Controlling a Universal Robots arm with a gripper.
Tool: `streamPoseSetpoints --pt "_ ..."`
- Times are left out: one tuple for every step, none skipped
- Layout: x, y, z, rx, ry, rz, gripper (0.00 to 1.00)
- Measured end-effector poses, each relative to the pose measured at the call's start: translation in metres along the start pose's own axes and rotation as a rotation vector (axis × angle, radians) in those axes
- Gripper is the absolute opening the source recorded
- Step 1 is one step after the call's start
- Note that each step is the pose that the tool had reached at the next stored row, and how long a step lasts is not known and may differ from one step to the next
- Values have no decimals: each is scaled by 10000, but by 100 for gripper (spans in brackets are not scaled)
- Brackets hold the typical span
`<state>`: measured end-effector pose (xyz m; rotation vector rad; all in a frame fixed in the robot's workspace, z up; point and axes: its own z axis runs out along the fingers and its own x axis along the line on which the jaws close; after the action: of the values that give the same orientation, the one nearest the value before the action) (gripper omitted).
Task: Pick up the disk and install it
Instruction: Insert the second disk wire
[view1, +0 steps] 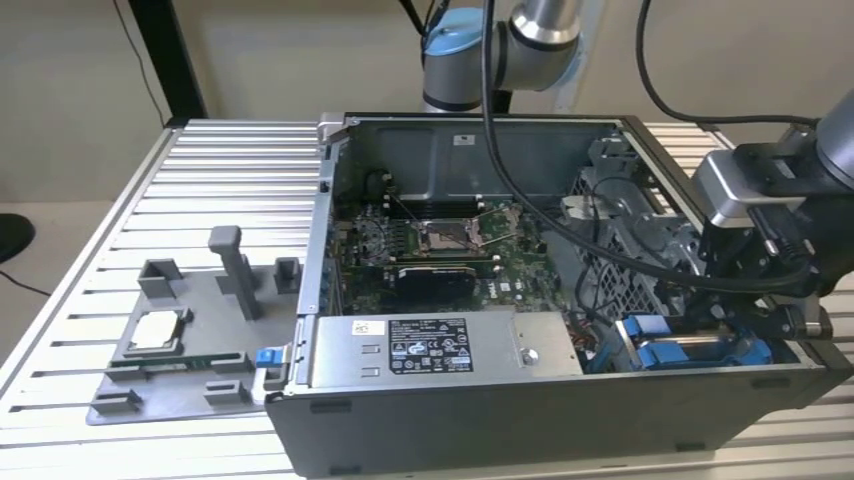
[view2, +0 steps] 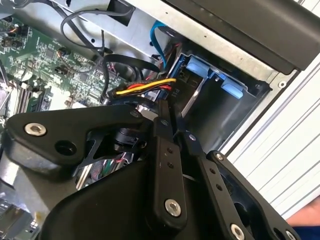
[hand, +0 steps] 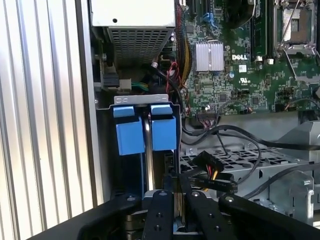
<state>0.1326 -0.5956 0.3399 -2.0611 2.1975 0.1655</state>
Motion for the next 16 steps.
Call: streamPoseSetpoints --pt "1 1 3 7 -1 -1 0" --pt "1 3 6 12 -2 -3 0" --pt "2 7 9 17 -2 -3 0" --pt "2 9 12 20 -2 -5 0" --pt "3 12 16 24 -2 -7 0" --pt "4 15 19 26 -1 -9 0" --pt "5 18 24 29 0 -11 0" --pt "6 20 29 32 0 -13 0" --pt "7 22 34 36 1 -15 0" --pt "8 26 40 40 3 -17 0" --pt "9 29 46 46 3 -19 0" --pt "11 32 53 53 2 -21 0" --pt "12 35 59 61 1 -24 0" --pt "14 37 67 69 -2 -27 0" --pt "15 38 74 78 -5 -29 0" --pt "15 38 78 85 -2 -31 0"
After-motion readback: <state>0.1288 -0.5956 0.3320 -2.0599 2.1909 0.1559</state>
